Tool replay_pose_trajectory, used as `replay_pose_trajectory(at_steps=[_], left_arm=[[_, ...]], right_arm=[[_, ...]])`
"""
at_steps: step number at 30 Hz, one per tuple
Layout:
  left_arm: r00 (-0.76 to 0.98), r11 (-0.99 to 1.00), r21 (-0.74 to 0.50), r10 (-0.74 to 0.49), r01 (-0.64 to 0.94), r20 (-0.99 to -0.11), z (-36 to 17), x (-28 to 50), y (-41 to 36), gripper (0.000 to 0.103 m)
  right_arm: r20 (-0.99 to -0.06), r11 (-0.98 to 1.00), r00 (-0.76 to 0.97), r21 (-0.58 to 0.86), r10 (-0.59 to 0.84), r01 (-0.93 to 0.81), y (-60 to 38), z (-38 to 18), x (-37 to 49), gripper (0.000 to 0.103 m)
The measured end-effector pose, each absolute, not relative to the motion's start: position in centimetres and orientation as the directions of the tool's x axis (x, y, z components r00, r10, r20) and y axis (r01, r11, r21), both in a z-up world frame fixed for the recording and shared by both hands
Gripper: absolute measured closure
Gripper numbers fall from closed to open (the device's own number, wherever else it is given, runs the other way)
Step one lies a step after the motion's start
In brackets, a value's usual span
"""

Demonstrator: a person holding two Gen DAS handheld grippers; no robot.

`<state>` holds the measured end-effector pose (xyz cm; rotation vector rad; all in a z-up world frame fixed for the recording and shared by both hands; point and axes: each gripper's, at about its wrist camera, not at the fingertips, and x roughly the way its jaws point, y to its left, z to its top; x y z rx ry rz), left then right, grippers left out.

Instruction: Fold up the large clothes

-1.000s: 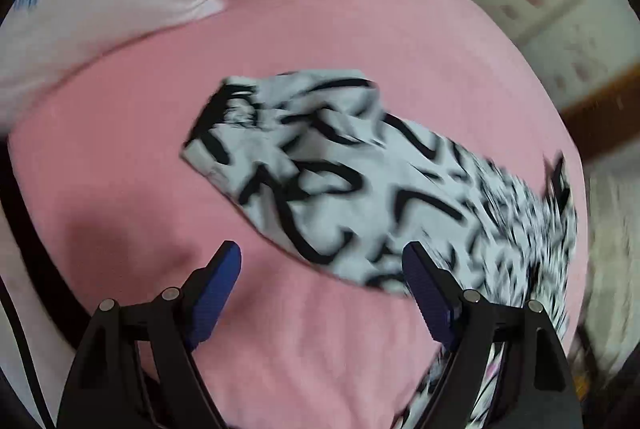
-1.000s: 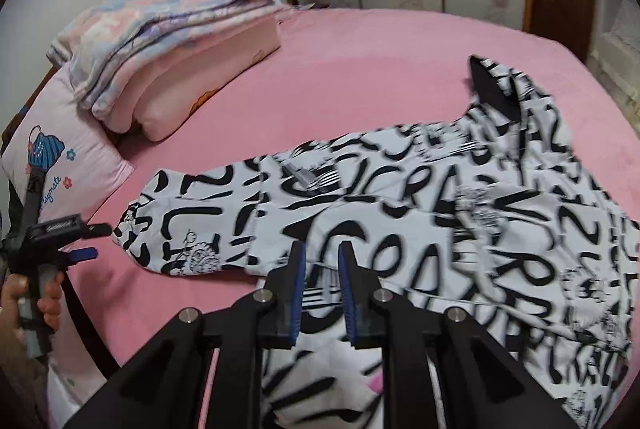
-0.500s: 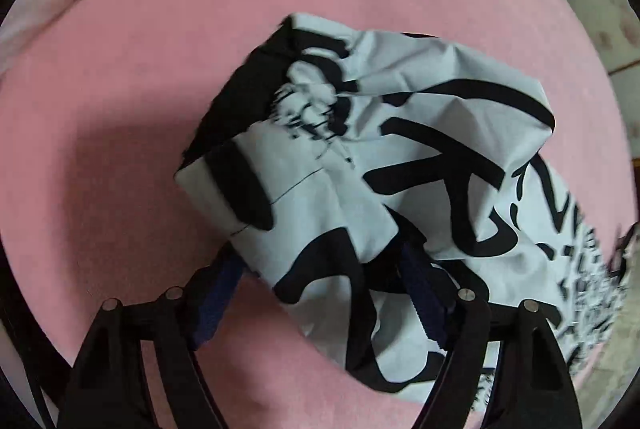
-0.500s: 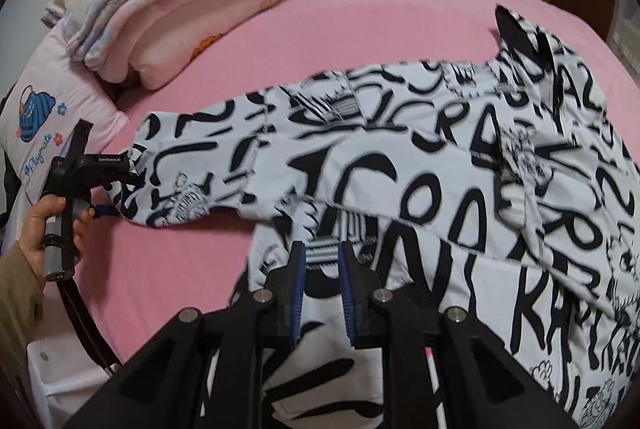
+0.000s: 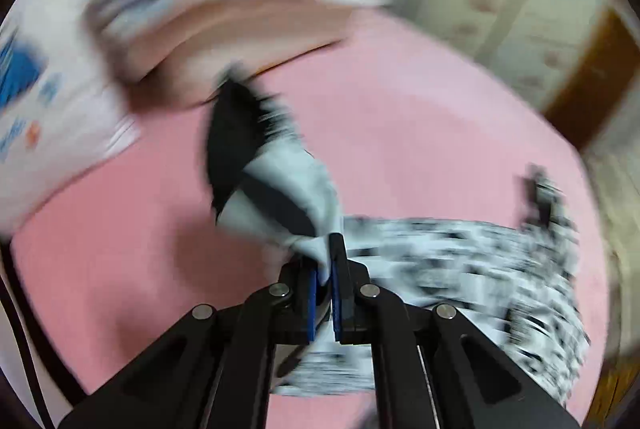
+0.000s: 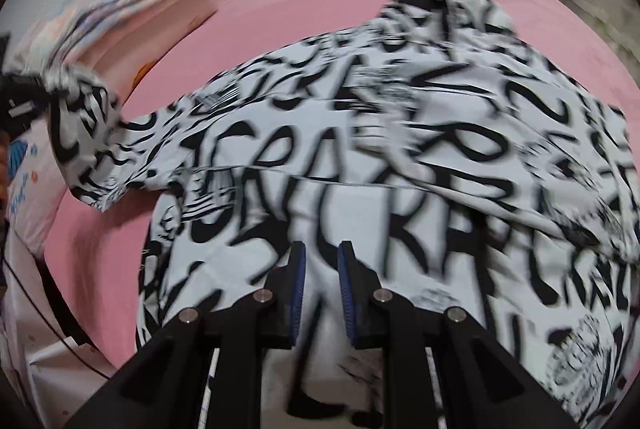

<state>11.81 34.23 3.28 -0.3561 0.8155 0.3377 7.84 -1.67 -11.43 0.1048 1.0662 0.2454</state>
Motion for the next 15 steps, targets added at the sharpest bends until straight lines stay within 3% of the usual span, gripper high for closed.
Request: replay_pose_trajectory(at_steps=[6, 13, 15], left_arm=[[0.708, 0.984, -0.164, -0.068, -0.068, -0.703, 5.3, 15.0, 15.8, 0.099], [0.588, 0.965, -0.209, -0.262, 0.159, -0.765, -4.1, 16.1, 0.2, 0.097], [0.529, 0.961, -0.196, -0.272, 0.197, -0.804, -7.1, 15.0, -1.9, 0.084]], right_arm=[[-0.843, 0.971, 0.488, 0.238, 0.225, -0.037, -7.7, -11.3, 6.4, 0.087], [-0.841, 0.973, 0.515, 0.225, 0.167, 0.053, -13.5, -11.7, 5.1, 0.087], [-0.848, 0.974, 0.507, 0.216, 0.153, 0.068, -14.6, -12.3, 4.9, 0.087]])
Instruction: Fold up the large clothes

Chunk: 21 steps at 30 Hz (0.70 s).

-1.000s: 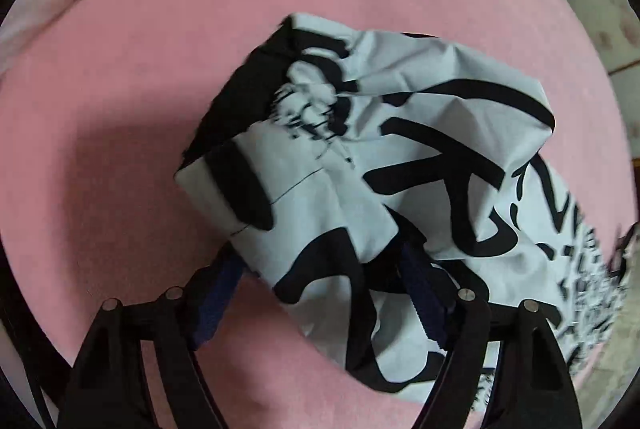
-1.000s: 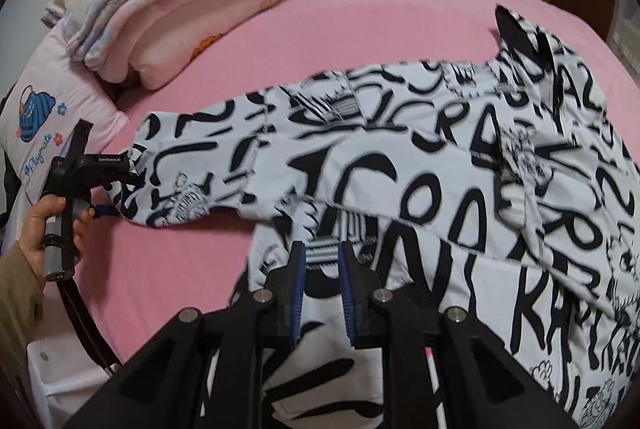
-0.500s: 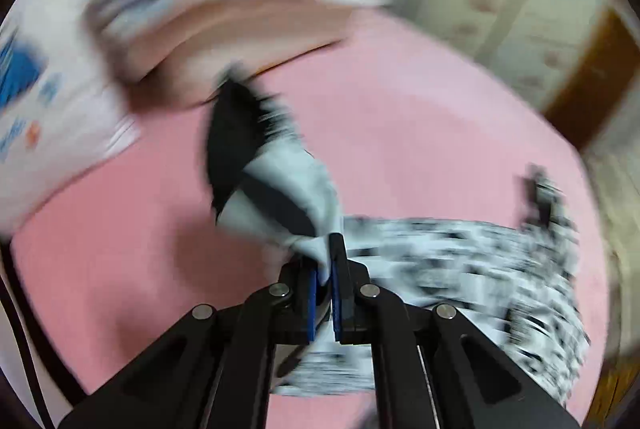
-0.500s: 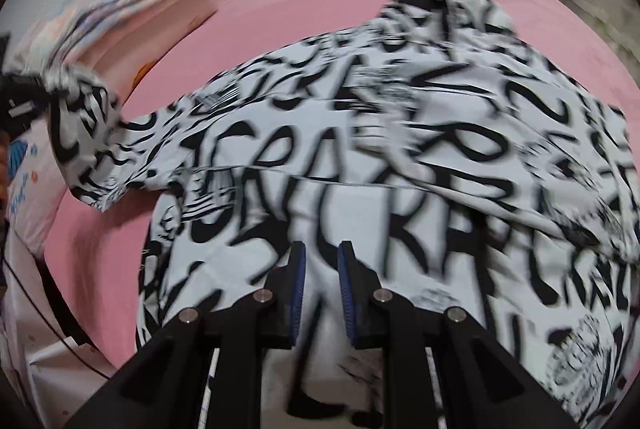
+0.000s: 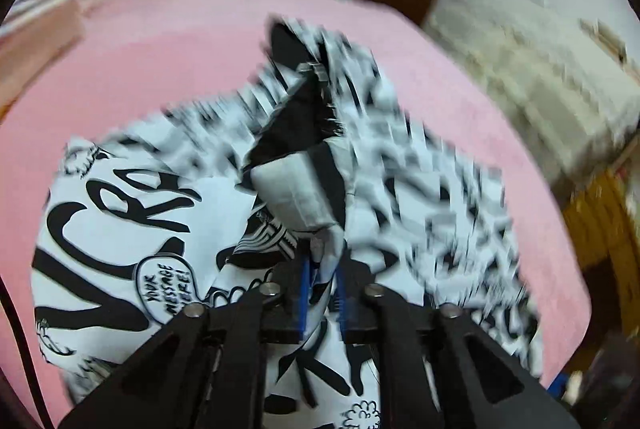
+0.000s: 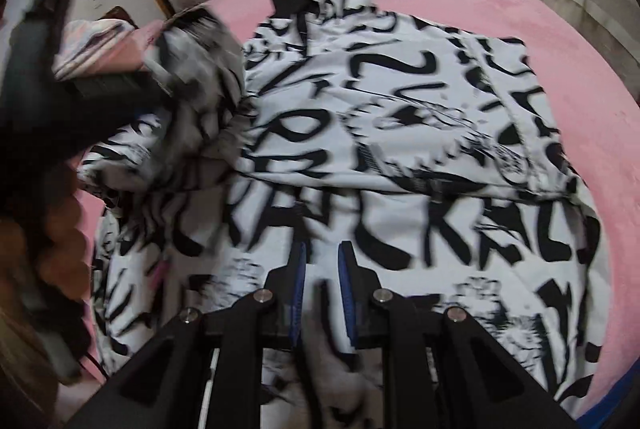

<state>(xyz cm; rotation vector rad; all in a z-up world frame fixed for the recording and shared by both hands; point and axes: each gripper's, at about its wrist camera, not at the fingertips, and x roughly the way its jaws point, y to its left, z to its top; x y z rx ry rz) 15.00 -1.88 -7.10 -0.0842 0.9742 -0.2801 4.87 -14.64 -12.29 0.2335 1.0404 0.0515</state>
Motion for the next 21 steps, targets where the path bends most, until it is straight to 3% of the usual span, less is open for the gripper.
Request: replay_pose_trajectory(at_steps=[1, 5, 7, 8, 9, 10, 11, 15, 21], left_arm=[[0.484, 0.957, -0.194, -0.278, 0.218, -0.830, -9.0, 15.3, -2.9, 0.074], [0.384, 0.950, -0.165, -0.260, 0.264, -0.886, -12.4, 15.0, -3.2, 0.071], [0.369, 0.944, -0.192, -0.284, 0.267, -0.885, -12.0, 14.2, -2.3, 0.066], [0.370, 0.941, -0.211, -0.302, 0.266, -0.879, -11.4, 14.2, -2.0, 0.059], [0.376, 0.935, -0.233, -0.323, 0.266, -0.868, -10.6, 13.9, -1.3, 0.043], [0.390, 0.929, -0.256, -0.348, 0.269, -0.853, -9.6, 13.7, -0.9, 0.028], [0.405, 0.924, -0.270, -0.364, 0.271, -0.839, -8.5, 13.4, -0.1, 0.023], [0.478, 0.914, -0.290, -0.398, 0.285, -0.783, -4.0, 12.3, 2.5, 0.021], [0.596, 0.970, -0.175, -0.240, 0.166, -0.766, -3.0, 9.9, 9.0, 0.021]], right_arm=[[-0.852, 0.973, 0.500, 0.219, 0.155, 0.072, -15.2, -12.7, 4.8, 0.087], [-0.857, 0.965, 0.479, 0.253, 0.188, 0.073, -16.6, -13.7, 5.0, 0.086], [-0.853, 0.960, 0.479, 0.273, 0.209, 0.068, -16.8, -13.8, 5.4, 0.078], [-0.848, 0.957, 0.485, 0.281, 0.214, 0.068, -16.8, -13.8, 5.7, 0.063], [-0.839, 0.954, 0.498, 0.291, 0.220, 0.069, -16.8, -13.6, 5.9, 0.050], [-0.824, 0.949, 0.518, 0.307, 0.231, 0.066, -16.7, -13.2, 6.2, 0.047], [-0.815, 0.946, 0.528, 0.319, 0.241, 0.060, -16.6, -13.0, 6.5, 0.046], [-0.786, 0.933, 0.551, 0.359, 0.280, 0.037, -16.0, -12.0, 9.0, 0.046], [-0.786, 0.933, 0.551, 0.358, 0.279, 0.039, -16.2, -12.3, 13.3, 0.046]])
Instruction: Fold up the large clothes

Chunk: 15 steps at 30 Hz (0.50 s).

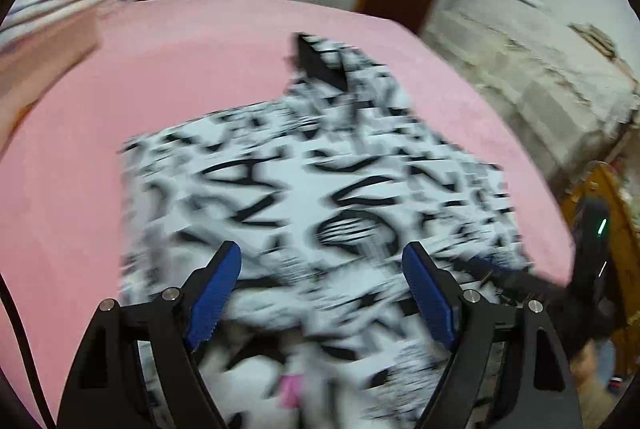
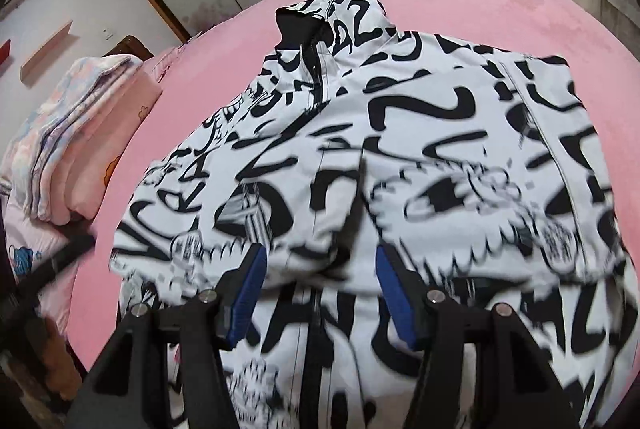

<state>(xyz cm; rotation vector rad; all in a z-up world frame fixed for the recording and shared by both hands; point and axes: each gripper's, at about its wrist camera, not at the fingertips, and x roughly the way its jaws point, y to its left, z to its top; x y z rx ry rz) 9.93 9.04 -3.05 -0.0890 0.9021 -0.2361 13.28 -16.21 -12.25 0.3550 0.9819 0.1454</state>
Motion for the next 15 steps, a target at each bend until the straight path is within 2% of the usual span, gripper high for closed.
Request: replay_pose_trajectory(at_steps=[7, 8, 10, 11, 13, 15], left_arm=[[0.532, 0.988, -0.154, -0.116, -0.027, -0.839, -9.9, 8.6, 15.9, 0.022], [0.527, 0.989, -0.144, -0.100, -0.043, -0.844, -10.7, 8.6, 16.2, 0.022], [0.513, 0.992, -0.089, -0.034, -0.084, -0.858, -12.4, 9.3, 16.6, 0.024], [0.508, 0.994, -0.051, 0.007, -0.100, -0.862, -13.1, 9.9, 16.5, 0.028], [0.498, 0.992, 0.015, 0.074, -0.122, -0.864, -13.8, 11.1, 16.2, 0.052], [0.483, 0.983, 0.061, 0.139, -0.174, -0.864, -13.9, 12.5, 16.4, 0.064]], right_arm=[[-0.827, 0.941, 0.493, 0.336, 0.271, 0.046, -15.7, -14.9, 17.9, 0.046], [-0.837, 0.944, 0.478, 0.327, 0.268, 0.043, -15.3, -15.5, 18.3, 0.050], [-0.853, 0.955, 0.454, 0.297, 0.259, 0.013, -14.0, -16.4, 18.9, 0.071], [-0.858, 0.959, 0.449, 0.283, 0.252, 0.003, -13.6, -16.5, 18.9, 0.076], [-0.857, 0.974, 0.470, 0.224, 0.213, -0.033, -12.4, -15.9, 18.9, 0.083], [-0.836, 0.981, 0.515, 0.186, 0.192, -0.063, -12.1, -14.5, 18.9, 0.088]])
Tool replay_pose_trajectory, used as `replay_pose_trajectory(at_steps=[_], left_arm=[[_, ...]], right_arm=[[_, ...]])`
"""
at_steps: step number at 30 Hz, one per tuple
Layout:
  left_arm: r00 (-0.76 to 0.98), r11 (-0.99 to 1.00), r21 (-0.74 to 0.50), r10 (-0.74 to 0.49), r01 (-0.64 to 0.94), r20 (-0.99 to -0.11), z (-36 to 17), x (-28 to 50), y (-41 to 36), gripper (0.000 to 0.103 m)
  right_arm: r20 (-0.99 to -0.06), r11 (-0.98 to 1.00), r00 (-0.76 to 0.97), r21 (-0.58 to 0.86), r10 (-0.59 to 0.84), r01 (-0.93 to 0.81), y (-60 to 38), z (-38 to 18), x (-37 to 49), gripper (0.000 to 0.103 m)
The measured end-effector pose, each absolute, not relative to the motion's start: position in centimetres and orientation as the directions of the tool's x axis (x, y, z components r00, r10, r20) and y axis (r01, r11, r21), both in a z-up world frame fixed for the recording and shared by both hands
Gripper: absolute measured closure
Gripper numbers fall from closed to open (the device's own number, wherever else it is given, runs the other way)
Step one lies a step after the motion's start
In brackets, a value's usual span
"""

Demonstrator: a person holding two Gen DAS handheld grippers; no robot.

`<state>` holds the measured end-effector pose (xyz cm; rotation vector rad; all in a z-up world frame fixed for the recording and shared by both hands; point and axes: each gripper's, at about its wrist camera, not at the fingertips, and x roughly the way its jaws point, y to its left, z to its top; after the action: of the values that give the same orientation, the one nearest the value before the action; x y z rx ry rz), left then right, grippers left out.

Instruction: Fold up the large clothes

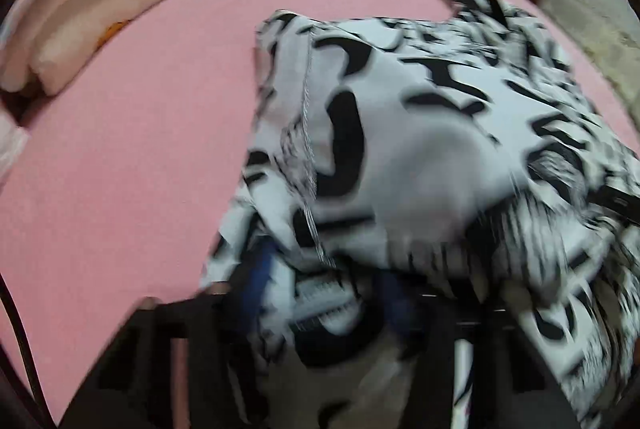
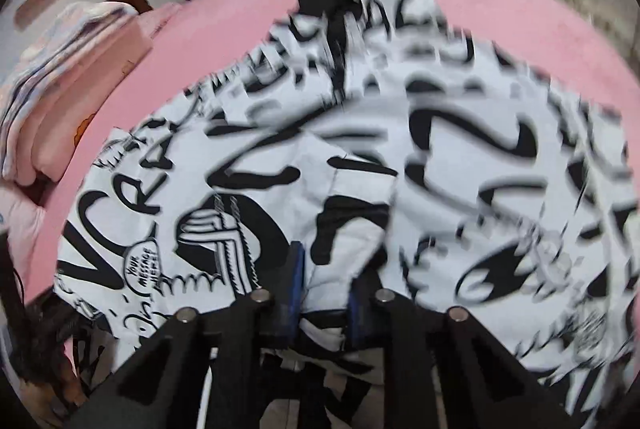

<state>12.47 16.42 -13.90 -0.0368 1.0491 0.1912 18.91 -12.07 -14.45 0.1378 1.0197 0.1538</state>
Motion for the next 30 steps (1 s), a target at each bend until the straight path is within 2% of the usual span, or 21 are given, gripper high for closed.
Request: replay_pose_trajectory(at_steps=[3, 6, 9, 14, 17, 19, 21, 22, 23, 26, 30], left_arm=[[0.477, 0.964, -0.012, 0.121, -0.265, -0.871, -13.4, 13.6, 17.8, 0.068], [0.472, 0.962, -0.019, 0.116, -0.272, -0.874, -13.6, 14.0, 17.9, 0.069], [0.479, 0.971, 0.018, 0.134, -0.240, -0.868, -13.8, 13.9, 17.4, 0.069], [0.474, 0.981, 0.058, 0.141, -0.186, -0.869, -13.8, 13.5, 17.2, 0.068], [0.457, 0.988, 0.082, 0.132, -0.128, -0.879, -13.4, 13.6, 16.6, 0.061], [0.442, 0.994, 0.057, 0.091, -0.089, -0.892, -13.0, 12.9, 16.4, 0.046], [0.435, 0.999, 0.008, 0.031, -0.053, -0.900, -12.2, 12.1, 16.4, 0.042], [0.435, 0.999, -0.006, 0.012, -0.040, -0.900, -11.8, 11.8, 16.3, 0.040], [0.440, 1.000, -0.016, -0.003, -0.026, -0.898, -11.2, 11.2, 16.1, 0.040], [0.486, 0.999, -0.037, -0.033, 0.001, -0.873, -8.8, 10.4, 15.1, 0.037], [0.574, 0.992, -0.123, -0.118, 0.031, -0.810, -5.5, 11.0, 13.1, 0.033]], right_arm=[[-0.776, 0.988, 0.614, 0.149, 0.143, -0.041, -13.5, -11.3, 19.3, 0.090], [-0.743, 0.987, 0.660, 0.162, 0.113, 0.014, -16.1, -9.6, 20.4, 0.092], [-0.766, 0.987, 0.641, 0.140, 0.054, 0.084, -18.0, -10.6, 21.6, 0.094], [-0.853, 0.987, 0.520, 0.044, -0.043, 0.155, -20.0, -16.6, 23.4, 0.096], [-0.867, 0.978, 0.498, 0.103, 0.000, 0.180, -21.3, -17.9, 22.8, 0.096], [-0.863, 0.972, 0.506, 0.130, 0.013, 0.197, -21.9, -17.2, 22.2, 0.096], [-0.849, 0.964, 0.526, 0.176, 0.047, 0.198, -22.1, -16.1, 21.2, 0.095], [-0.838, 0.964, 0.543, 0.191, 0.062, 0.186, -21.9, -15.3, 20.7, 0.094], [-0.827, 0.966, 0.558, 0.194, 0.067, 0.172, -21.7, -14.4, 20.2, 0.087], [-0.790, 0.976, 0.608, 0.182, 0.075, 0.116, -20.1, -11.7, 19.1, 0.060], [-0.756, 0.985, 0.644, 0.172, 0.122, 0.016, -16.2, -9.4, 18.7, 0.058]])
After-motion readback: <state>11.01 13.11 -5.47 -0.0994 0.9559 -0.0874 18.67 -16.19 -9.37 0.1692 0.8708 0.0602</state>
